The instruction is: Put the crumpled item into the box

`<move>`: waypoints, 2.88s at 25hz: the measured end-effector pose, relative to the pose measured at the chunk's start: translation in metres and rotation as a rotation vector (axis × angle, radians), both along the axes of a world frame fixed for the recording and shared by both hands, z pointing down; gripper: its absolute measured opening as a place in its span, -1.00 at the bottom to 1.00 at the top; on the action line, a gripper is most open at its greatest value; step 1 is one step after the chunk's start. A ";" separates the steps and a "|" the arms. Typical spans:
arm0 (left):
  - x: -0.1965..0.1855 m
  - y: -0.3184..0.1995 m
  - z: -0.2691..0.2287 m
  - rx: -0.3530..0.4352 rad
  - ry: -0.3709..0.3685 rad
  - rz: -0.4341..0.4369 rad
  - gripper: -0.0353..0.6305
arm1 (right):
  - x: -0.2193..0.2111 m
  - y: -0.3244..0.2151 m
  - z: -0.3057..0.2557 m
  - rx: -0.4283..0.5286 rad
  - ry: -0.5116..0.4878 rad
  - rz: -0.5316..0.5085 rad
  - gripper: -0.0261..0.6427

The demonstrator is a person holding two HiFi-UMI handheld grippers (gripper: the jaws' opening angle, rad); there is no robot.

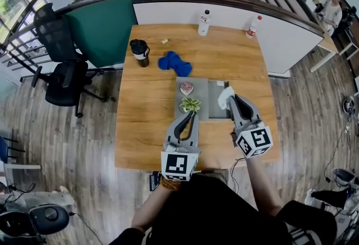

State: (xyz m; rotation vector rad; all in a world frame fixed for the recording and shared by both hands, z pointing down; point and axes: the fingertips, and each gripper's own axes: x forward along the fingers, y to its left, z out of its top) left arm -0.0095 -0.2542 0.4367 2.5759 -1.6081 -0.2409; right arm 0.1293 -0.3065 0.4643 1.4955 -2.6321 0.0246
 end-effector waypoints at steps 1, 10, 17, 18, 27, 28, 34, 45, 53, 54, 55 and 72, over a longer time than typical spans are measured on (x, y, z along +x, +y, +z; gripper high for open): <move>0.000 -0.001 0.000 -0.001 -0.002 -0.002 -0.77 | 0.001 -0.003 0.002 -0.002 0.001 0.000 -0.81; 0.002 -0.010 0.010 -0.025 -0.014 -0.023 -0.77 | 0.011 -0.025 0.016 -0.017 0.011 0.002 -0.81; 0.005 -0.017 0.012 -0.037 -0.035 -0.020 -0.77 | 0.014 -0.046 0.029 -0.037 0.016 0.011 -0.81; 0.005 -0.018 0.012 -0.037 -0.042 -0.019 -0.77 | 0.014 -0.049 0.031 -0.042 0.015 0.014 -0.81; 0.003 -0.023 0.021 -0.067 -0.075 -0.026 -0.77 | 0.016 -0.073 0.064 -0.098 0.051 0.023 -0.81; 0.003 -0.023 0.021 -0.067 -0.080 -0.024 -0.77 | 0.017 -0.075 0.069 -0.108 0.053 0.022 -0.81; 0.005 -0.022 0.025 -0.073 -0.099 -0.019 -0.77 | 0.020 -0.084 0.102 -0.166 0.066 0.028 -0.80; 0.006 -0.020 0.028 -0.080 -0.109 -0.029 -0.77 | 0.031 -0.096 0.163 -0.267 0.133 0.042 -0.80; -0.001 -0.020 0.030 -0.086 -0.109 -0.050 -0.77 | 0.034 -0.102 0.205 -0.368 0.116 0.065 -0.80; -0.001 -0.020 0.031 -0.089 -0.108 -0.052 -0.77 | 0.034 -0.103 0.209 -0.372 0.124 0.063 -0.80; -0.001 -0.020 0.031 -0.093 -0.107 -0.052 -0.77 | 0.034 -0.103 0.213 -0.378 0.133 0.063 -0.80; 0.005 -0.020 0.033 -0.094 -0.114 -0.034 -0.77 | 0.045 -0.090 0.270 -0.493 0.204 0.053 -0.78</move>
